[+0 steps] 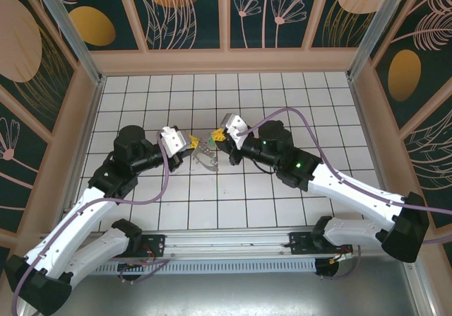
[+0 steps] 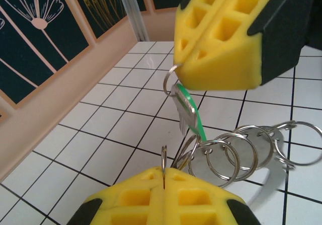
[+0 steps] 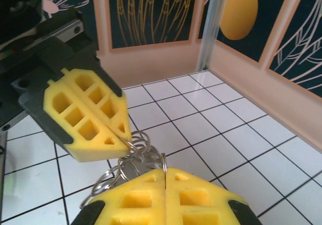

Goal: Put the keys on the keyring

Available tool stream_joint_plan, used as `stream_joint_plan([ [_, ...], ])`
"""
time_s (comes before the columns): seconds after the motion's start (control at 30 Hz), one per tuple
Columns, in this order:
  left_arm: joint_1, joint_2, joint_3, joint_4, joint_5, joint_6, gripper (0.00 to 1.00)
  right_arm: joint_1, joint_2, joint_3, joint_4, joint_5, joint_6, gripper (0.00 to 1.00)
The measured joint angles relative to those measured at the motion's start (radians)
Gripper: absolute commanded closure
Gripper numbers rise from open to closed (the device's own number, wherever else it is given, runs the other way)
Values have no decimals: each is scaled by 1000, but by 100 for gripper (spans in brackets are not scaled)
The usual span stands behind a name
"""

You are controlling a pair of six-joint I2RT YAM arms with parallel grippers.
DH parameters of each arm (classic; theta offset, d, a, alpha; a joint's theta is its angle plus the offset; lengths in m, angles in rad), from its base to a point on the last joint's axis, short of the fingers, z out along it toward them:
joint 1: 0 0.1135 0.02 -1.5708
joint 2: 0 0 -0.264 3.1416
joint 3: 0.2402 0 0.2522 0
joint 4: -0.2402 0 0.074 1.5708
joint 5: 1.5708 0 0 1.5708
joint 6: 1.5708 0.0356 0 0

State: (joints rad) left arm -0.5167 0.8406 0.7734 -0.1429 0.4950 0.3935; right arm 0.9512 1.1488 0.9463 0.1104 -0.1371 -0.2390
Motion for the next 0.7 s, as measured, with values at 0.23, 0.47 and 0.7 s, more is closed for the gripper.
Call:
stream_joint_plan([
  [0.23,-14,0,0,-9,-8,11,100,40,29,46,-27,40,-45,100],
  [0.47,-20,0,0,-24,-10,19,100,52,66,61,-74,43,-67,100],
  [0.7,-20,0,0,-27,-16,22,100,55,72,67,-93,37,-69,100],
])
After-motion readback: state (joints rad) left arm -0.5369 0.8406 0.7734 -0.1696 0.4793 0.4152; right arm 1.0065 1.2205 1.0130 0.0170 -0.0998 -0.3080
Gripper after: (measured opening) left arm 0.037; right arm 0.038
